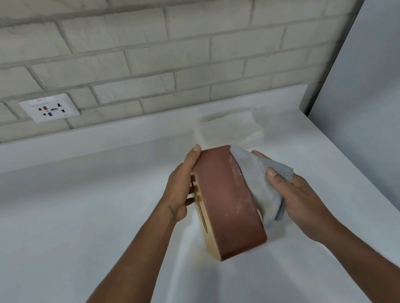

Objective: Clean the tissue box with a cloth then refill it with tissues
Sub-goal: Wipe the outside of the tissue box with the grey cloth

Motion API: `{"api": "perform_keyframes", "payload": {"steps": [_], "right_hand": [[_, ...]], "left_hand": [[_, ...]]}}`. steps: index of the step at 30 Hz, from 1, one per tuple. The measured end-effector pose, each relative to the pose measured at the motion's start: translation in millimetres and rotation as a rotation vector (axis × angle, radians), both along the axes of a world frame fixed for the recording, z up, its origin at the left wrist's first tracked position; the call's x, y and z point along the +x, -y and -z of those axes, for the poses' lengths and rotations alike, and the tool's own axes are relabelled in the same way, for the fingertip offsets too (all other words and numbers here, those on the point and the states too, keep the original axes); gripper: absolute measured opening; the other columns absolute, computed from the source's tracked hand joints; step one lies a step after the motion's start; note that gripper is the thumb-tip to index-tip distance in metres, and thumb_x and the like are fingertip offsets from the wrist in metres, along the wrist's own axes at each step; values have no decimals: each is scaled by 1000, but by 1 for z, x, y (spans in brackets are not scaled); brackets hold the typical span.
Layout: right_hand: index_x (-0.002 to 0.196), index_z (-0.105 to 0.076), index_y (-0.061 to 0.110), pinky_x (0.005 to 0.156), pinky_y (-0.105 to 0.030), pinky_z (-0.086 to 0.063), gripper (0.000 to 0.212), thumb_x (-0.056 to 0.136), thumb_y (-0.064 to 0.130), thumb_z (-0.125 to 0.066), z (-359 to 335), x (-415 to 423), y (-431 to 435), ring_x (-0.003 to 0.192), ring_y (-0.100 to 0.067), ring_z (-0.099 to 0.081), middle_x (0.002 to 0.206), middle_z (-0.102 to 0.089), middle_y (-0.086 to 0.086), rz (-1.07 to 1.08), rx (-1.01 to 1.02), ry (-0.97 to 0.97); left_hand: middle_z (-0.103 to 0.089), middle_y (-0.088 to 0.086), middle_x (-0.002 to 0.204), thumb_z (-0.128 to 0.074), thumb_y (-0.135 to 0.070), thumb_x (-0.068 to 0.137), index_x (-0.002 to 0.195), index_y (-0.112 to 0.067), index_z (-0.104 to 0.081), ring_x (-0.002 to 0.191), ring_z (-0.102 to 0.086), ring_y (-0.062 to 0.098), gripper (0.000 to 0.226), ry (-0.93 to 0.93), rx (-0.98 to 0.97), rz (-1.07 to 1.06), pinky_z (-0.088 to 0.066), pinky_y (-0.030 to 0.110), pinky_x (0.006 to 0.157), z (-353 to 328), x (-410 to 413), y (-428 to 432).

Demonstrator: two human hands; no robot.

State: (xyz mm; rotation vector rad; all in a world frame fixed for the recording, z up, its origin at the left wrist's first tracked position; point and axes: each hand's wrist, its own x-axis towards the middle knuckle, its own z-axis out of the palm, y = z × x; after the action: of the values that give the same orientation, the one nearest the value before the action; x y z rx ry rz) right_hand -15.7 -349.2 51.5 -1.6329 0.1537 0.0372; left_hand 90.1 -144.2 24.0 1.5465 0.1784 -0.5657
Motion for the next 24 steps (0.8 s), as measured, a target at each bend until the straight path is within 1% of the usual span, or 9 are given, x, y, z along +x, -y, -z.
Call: {"api": "perform_keyframes", "payload": {"steps": [3,6,9,12,13,15,17,19,24], "right_hand": [[132,-57,42,97,-24,-45,33,103,36,-41,7,0,0,114,-1,-63,122,-68,17,15,-9,-37],[132,-57,41,99,-27,-44,33,103,37,-42,12,2,2,114,-3,-63,122,-69,17,12,-1,-81],[134,-55,43,103,-31,-43,35,103,39,-42,19,5,2,117,-4,-62,125,-67,17,-4,-6,-102],[136,-54,43,103,-31,-43,35,103,39,-42,24,7,0,118,-5,-62,126,-67,17,-16,-9,-117],[136,-53,42,103,-30,-43,36,103,39,-42,26,7,-1,118,-5,-62,126,-67,17,-17,-12,-120],[136,-54,42,101,-28,-44,35,103,40,-42,28,9,-1,117,-3,-62,125,-67,19,-4,-17,-119],[134,-56,42,98,-28,-45,34,102,41,-43,31,9,0,115,-4,-63,123,-68,19,34,-29,-119],[133,-58,39,92,-27,-49,34,102,42,-43,32,9,2,111,-6,-66,119,-70,15,96,-52,-122],[112,-69,34,78,-33,-51,27,101,45,-46,26,19,8,95,-22,-70,98,-75,0,311,-119,-125]], "left_hand": [[-77,-6,104,-45,-79,92,108,-37,-73,102,-70,15,53,11,9,4,-53,31,82,4,4,3],[-69,-11,110,-35,-81,94,104,-44,-66,115,-62,16,49,-12,55,12,-43,43,108,9,9,3],[-60,-18,104,-27,-75,99,102,-48,-59,117,-54,17,42,2,78,21,-32,50,117,11,7,5],[-54,-24,96,-23,-64,106,100,-49,-54,96,-57,3,35,76,83,22,-40,35,104,18,2,6],[-55,-27,100,-24,-65,105,106,-48,-56,94,-56,-3,37,102,87,32,-40,30,100,22,1,5],[-58,-25,128,-29,-81,95,136,-41,-53,117,-55,-4,62,169,104,49,-36,30,110,35,-1,-2],[-36,-17,163,-32,-91,86,160,-40,-31,147,-35,4,90,251,160,41,-24,32,121,50,-1,-10],[-20,-16,169,-33,-89,87,163,-42,-18,145,-25,-4,90,327,179,34,-21,23,115,57,-3,-17],[-23,-22,166,-38,-76,96,163,-40,-20,142,-31,-8,79,487,157,55,-27,17,111,53,4,-20]]}}
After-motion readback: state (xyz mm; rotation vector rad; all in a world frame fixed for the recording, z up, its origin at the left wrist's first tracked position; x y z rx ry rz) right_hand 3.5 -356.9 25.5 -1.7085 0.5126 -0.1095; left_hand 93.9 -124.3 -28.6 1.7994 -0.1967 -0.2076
